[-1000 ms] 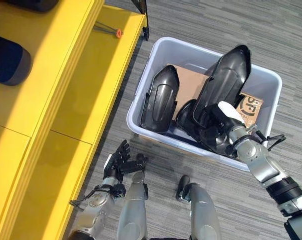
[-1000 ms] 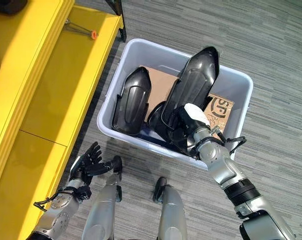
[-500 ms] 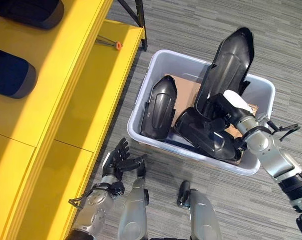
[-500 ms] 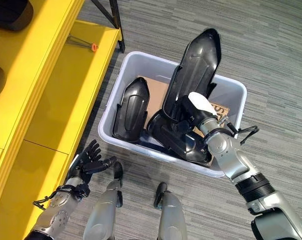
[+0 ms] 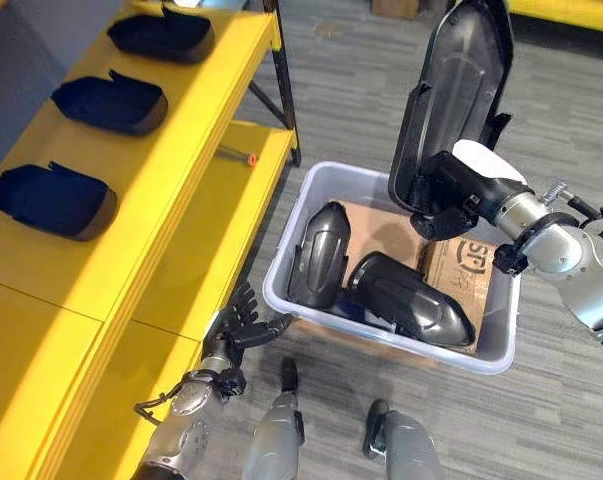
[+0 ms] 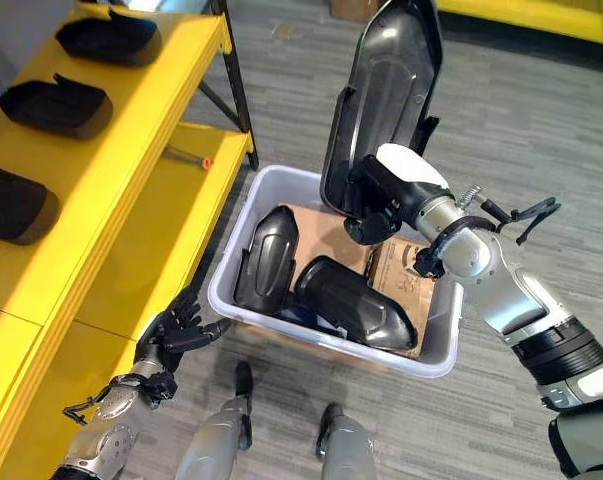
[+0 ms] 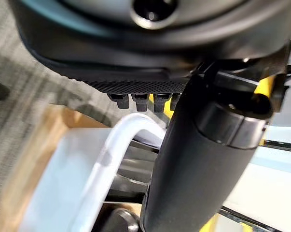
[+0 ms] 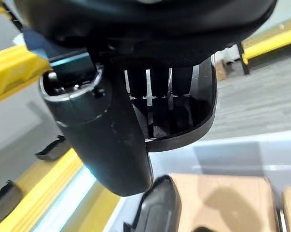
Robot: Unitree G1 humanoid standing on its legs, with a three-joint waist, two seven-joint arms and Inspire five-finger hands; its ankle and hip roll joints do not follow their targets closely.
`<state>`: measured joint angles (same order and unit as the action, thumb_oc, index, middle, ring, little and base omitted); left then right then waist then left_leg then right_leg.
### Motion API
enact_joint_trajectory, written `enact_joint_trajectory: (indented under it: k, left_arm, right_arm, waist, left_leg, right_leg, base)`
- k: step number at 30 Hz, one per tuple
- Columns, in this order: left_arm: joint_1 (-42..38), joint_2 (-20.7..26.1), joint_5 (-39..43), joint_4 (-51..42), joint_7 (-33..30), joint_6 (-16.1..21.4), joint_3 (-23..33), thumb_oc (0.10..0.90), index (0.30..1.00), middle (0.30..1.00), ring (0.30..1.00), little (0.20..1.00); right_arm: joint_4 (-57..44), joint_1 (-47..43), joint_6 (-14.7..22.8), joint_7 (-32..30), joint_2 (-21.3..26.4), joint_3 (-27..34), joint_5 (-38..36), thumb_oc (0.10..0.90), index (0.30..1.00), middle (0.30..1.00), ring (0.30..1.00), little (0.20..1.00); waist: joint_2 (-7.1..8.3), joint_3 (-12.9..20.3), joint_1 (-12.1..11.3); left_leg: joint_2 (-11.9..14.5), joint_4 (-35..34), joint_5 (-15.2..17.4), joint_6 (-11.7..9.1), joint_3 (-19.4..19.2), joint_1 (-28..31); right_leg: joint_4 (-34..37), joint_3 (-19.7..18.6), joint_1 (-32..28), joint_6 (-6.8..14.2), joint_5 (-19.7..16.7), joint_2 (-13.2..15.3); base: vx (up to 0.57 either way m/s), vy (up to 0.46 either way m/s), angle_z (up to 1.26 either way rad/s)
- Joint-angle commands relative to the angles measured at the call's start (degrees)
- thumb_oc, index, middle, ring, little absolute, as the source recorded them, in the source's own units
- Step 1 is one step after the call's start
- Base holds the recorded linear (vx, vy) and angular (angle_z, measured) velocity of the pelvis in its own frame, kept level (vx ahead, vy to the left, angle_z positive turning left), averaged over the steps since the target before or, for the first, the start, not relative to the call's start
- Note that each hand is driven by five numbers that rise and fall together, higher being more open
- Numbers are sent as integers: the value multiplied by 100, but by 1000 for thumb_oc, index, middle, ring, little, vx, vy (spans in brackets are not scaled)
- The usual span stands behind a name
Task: Move parts from the plastic box to the shelf.
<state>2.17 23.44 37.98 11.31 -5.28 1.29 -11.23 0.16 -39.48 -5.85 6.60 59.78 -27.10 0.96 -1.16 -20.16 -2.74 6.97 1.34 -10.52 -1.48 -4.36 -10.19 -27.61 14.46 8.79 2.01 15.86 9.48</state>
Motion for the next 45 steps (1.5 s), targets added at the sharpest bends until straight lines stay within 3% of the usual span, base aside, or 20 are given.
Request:
enact_joint_trajectory:
  k: [1,9,14,17,18,19,20,25,27,28,29,30,33,36,45]
  left_arm:
    - [214,183,120,-152,192,354,82,900,1000,1000,1000,1000]
    - [387,217,156,-194,106,345,211,900,1000,1000,1000,1000]
    - [441,252,164,-141,65,371,294,900,1000,1000,1000,1000]
    - [460,204,135,-42,96,361,308,900,1000,1000,1000,1000]
    - [421,190,129,24,97,364,272,900,1000,1000,1000,1000]
    - [388,166,151,44,113,359,251,900,1000,1000,1000,1000]
    - [386,161,166,55,137,351,227,900,1000,1000,1000,1000]
    - [381,38,288,-83,240,344,112,900,1000,1000,1000,1000]
    - [377,18,297,-75,253,323,78,900,1000,1000,1000,1000]
    - [329,-4,277,-97,287,279,14,900,1000,1000,1000,1000]
    - [338,-7,264,-95,308,260,-13,900,1000,1000,1000,1000]
    - [346,-2,226,-199,389,199,-71,900,1000,1000,1000,1000]
    - [381,9,176,-247,407,185,-79,900,1000,1000,1000,1000]
    - [429,134,81,-358,454,198,-34,900,1000,1000,1000,1000]
    - [588,92,54,-376,362,227,199,900,1000,1000,1000,1000]
  right_arm:
    - [-53,-1138,566,-184,27,-323,-207,400,300,300,300,300]
    - [205,-2059,632,-210,115,-929,-361,400,300,300,300,300]
    - [330,-2839,663,-241,122,-1501,-485,400,300,300,300,300]
    - [322,-2870,697,-298,153,-1463,-521,400,300,300,300,300]
    - [309,-2786,709,-334,174,-1412,-510,400,300,300,300,300]
    - [305,-2696,702,-347,188,-1345,-493,400,300,300,300,300]
    - [295,-2611,698,-359,210,-1277,-463,400,300,300,300,300]
    - [321,-2411,684,-389,211,-1090,-397,400,300,300,300,300]
    - [337,-2287,686,-394,228,-988,-406,400,300,300,300,300]
    - [335,-2067,659,-399,298,-826,-409,400,300,300,300,300]
    - [304,-1830,652,-407,345,-652,-402,400,300,300,300,300]
    - [220,-1526,594,-373,395,-439,-337,400,300,300,300,300]
    - [165,-1173,593,-356,233,-198,-307,400,300,300,300,300]
    - [151,-799,621,-356,175,149,-329,400,300,300,300,300]
    - [288,-645,584,-310,-242,184,-230,400,300,300,300,300]
  waist:
    - [362,844,15]
    - [210,811,-118]
    - [61,570,-295]
    - [89,548,-333]
    - [111,546,-323]
    - [135,555,-295]
    - [192,578,-254]
    - [258,714,-103]
    - [242,762,-50]
    - [222,819,70]
    - [194,865,116]
    - [95,936,175]
    - [79,971,120]
    - [180,959,0]
    - [343,1032,-249]
  left_leg:
    - [517,399,850,-458,103,526]
    - [883,400,435,-606,256,466]
    - [1054,39,-307,-784,500,285]
    - [1053,-73,-538,-804,174,139]
    - [1101,54,-595,-816,-128,8]
    - [1133,270,-513,-778,-432,-46]
    - [1123,415,-327,-854,-472,-1]
    - [1280,1397,444,-751,-778,528]
    - [1312,1388,560,-754,-813,649]
    - [1467,1353,640,-769,-1052,861]
    - [1457,1196,723,-784,-1117,990]
    - [1267,666,959,-751,-1277,1029]
    - [1032,578,1131,-648,-1183,966]
    - [830,589,1225,-563,-1225,911]
    - [424,446,1430,-345,-1117,938]
  right_leg:
    - [1488,-171,-656,398,-650,98]
    - [868,16,-504,70,-165,-257]
    - [723,282,-334,-87,-43,-433]
    - [1021,545,-406,-99,-101,-326]
    - [1244,698,-494,-109,-181,-273]
    - [1373,857,-522,-120,-265,-209]
    - [1429,855,-586,-81,-178,-159]
    - [1519,1362,-609,-180,-347,54]
    - [1461,1527,-626,-178,-318,116]
    - [1330,1797,-610,-191,-341,264]
    - [1254,1922,-601,-150,-338,336]
    - [1211,2114,-653,-47,-416,449]
    - [1281,2116,-731,69,-593,560]
    - [1346,2244,-845,232,-870,790]
    - [1505,2379,-997,512,-1259,1076]
  base:
    - [-4,-74,0]
    - [-83,-119,3]
    - [-155,-131,12]
    - [-109,-118,47]
    - [-114,-175,85]
    - [-52,-181,83]
    - [-68,-146,53]
    - [-75,-54,90]
    - [-43,43,101]
    - [-36,98,82]
    - [-19,220,119]
    - [17,163,123]
    - [72,172,120]
    - [49,139,36]
    - [32,113,12]
